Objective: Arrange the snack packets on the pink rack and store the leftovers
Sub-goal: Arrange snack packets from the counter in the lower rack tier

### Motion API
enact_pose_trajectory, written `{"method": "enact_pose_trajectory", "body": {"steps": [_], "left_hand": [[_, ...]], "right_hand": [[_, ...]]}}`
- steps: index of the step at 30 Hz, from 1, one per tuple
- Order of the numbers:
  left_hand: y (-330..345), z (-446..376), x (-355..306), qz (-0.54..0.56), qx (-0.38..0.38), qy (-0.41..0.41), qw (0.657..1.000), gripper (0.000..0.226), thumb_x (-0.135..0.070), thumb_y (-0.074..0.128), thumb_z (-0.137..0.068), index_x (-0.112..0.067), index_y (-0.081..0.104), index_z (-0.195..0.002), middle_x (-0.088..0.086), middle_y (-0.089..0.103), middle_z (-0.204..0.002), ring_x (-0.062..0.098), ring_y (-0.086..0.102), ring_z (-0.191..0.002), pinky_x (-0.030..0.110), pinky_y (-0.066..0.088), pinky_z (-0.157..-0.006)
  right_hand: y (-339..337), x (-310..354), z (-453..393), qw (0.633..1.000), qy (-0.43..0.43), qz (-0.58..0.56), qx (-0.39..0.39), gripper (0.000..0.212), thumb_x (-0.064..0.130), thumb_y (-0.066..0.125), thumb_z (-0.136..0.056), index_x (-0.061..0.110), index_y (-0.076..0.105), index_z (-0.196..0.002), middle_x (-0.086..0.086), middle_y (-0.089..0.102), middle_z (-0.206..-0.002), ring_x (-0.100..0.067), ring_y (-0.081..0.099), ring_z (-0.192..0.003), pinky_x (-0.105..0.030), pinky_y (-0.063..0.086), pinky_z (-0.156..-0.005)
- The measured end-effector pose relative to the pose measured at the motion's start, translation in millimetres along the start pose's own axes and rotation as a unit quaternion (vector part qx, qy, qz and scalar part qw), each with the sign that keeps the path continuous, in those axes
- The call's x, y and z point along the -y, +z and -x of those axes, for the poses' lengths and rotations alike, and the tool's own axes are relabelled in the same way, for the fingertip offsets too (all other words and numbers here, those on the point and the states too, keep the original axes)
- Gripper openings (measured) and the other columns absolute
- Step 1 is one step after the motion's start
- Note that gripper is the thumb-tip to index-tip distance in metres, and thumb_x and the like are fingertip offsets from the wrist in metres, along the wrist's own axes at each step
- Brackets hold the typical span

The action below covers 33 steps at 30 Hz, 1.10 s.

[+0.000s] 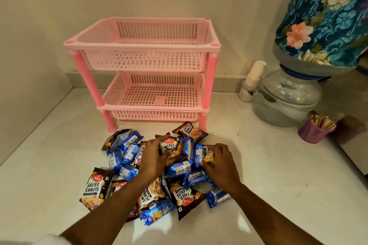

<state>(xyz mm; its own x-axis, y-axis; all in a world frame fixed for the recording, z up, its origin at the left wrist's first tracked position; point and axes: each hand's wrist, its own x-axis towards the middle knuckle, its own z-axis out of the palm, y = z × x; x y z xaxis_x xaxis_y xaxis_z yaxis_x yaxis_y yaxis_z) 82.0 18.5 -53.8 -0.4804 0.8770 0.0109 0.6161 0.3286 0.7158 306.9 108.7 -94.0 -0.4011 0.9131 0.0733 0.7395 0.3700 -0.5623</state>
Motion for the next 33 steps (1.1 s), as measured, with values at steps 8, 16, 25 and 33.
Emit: {"method": "enact_pose_trajectory", "body": {"steps": [8, 16, 25, 33], "left_hand": [[-12, -8, -10, 0.08, -0.064, -0.003, 0.995, 0.055, -0.012, 0.077, -0.082, -0.029, 0.059, -0.13, 0.001, 0.053, -0.128, 0.016, 0.051, -0.12, 0.025, 0.039, -0.101], [-42, -24, -15, 0.309, -0.043, -0.064, 0.948, 0.052, -0.003, 0.07, -0.087, -0.026, 0.058, -0.132, 0.006, 0.065, -0.126, 0.027, 0.069, -0.101, 0.047, 0.057, -0.09], [-104, -54, 10, 0.349, 0.027, 0.025, 0.936, 0.046, 0.0, 0.053, -0.092, -0.035, 0.068, -0.118, -0.015, 0.067, -0.093, 0.011, 0.053, -0.058, 0.024, 0.045, -0.057], [-151, -101, 19, 0.312, 0.055, 0.005, 0.948, 0.045, 0.014, 0.062, -0.082, -0.014, 0.07, -0.117, -0.003, 0.066, -0.123, 0.007, 0.064, -0.07, 0.021, 0.051, -0.061]], "right_hand": [[-16, 25, -5, 0.988, 0.014, -0.133, -0.076, 0.048, 0.039, 0.073, -0.079, 0.035, 0.054, -0.122, 0.015, 0.058, -0.113, -0.005, 0.059, -0.097, -0.024, 0.055, -0.081], [-13, 81, -25, 0.789, 0.135, -0.6, 0.004, 0.034, 0.01, 0.044, -0.101, 0.03, 0.059, -0.125, -0.003, 0.07, -0.118, -0.025, 0.073, -0.1, -0.042, 0.062, -0.071], [0, 138, -54, 0.666, 0.145, -0.727, 0.085, 0.036, 0.024, 0.07, -0.087, 0.006, 0.068, -0.117, -0.02, 0.068, -0.125, -0.034, 0.071, -0.103, -0.042, 0.062, -0.072], [14, 185, -101, 0.709, 0.134, -0.687, 0.085, 0.049, -0.008, 0.062, -0.09, 0.005, 0.051, -0.135, -0.017, 0.065, -0.131, -0.037, 0.066, -0.116, -0.045, 0.056, -0.092]]}}
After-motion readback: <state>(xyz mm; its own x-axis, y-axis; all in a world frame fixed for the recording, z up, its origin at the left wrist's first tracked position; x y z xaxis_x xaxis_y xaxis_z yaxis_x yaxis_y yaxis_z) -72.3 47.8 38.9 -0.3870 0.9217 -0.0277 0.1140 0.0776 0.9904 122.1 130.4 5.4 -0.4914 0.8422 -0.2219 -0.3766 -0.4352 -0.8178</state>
